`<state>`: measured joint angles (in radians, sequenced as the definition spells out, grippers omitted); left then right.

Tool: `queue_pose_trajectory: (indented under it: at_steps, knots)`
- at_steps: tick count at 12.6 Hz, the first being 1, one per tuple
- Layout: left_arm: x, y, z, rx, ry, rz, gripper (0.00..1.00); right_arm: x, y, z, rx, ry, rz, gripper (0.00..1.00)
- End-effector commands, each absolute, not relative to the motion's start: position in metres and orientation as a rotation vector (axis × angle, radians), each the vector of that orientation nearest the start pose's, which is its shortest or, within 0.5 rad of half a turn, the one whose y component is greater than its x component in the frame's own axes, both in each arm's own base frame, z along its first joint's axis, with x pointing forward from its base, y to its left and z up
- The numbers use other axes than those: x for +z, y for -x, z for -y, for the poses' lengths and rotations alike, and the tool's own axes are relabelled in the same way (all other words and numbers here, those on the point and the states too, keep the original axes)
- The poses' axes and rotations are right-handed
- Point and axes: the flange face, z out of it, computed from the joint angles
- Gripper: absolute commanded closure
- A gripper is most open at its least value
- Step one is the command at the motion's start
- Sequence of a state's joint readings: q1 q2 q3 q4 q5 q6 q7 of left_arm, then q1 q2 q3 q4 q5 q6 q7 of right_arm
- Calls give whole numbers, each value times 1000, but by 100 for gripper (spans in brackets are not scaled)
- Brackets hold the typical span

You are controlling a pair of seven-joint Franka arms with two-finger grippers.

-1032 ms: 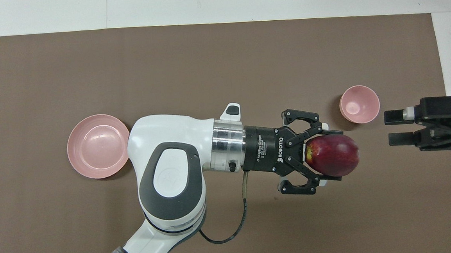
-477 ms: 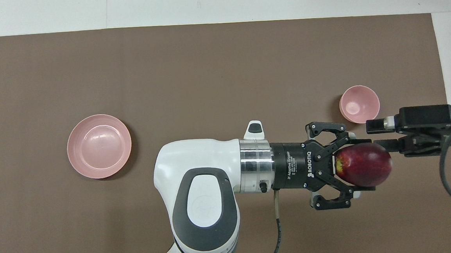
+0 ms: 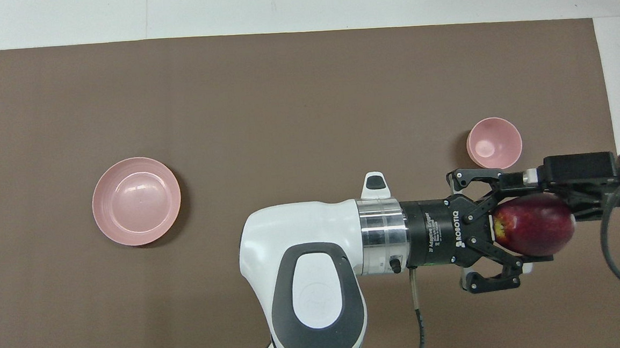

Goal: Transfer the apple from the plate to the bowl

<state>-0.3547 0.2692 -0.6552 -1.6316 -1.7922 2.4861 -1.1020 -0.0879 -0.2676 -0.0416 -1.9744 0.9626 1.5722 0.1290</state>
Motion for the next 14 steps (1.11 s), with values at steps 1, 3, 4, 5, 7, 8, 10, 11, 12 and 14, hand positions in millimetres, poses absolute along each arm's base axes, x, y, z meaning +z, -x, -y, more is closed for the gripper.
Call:
queue_pose_trajectory:
  at_steps: [1, 3, 4, 5, 7, 8, 10, 11, 12, 14]
  knots:
    - [555, -416, 547, -1247, -1188, -1213, 100, 620, -458, -31, 213, 2128, -325, 0]
    - [553, -417, 545, -1227, -1182, -1233, 100, 622, -457, -31, 220, 2128, -316, 0]
    - [552, -419, 543, -1211, -1176, -1247, 100, 623, -458, -29, 217, 2124, -321, 0]
    - [553, -421, 542, -1201, -1171, -1254, 100, 624, -460, -26, 214, 2123, -327, 0]
    - [549, -424, 540, -1180, -1162, -1278, 100, 626, -462, -24, 209, 2115, -328, 0]
    - [547, -425, 539, -1166, -1158, -1292, 100, 626, -461, -26, 214, 2114, -325, 0]
    - [547, -422, 541, -1172, -1161, -1290, 100, 626, -461, -26, 211, 2116, -321, 0]
    - [547, -421, 541, -1178, -1163, -1285, 100, 625, -461, -26, 210, 2121, -320, 0]
    - [547, -420, 543, -1189, -1163, -1282, 100, 625, -463, -25, 202, 2124, -325, 0]
    - [546, -416, 545, -1201, -1171, -1276, 100, 624, -464, -22, 175, 2146, -324, 0]
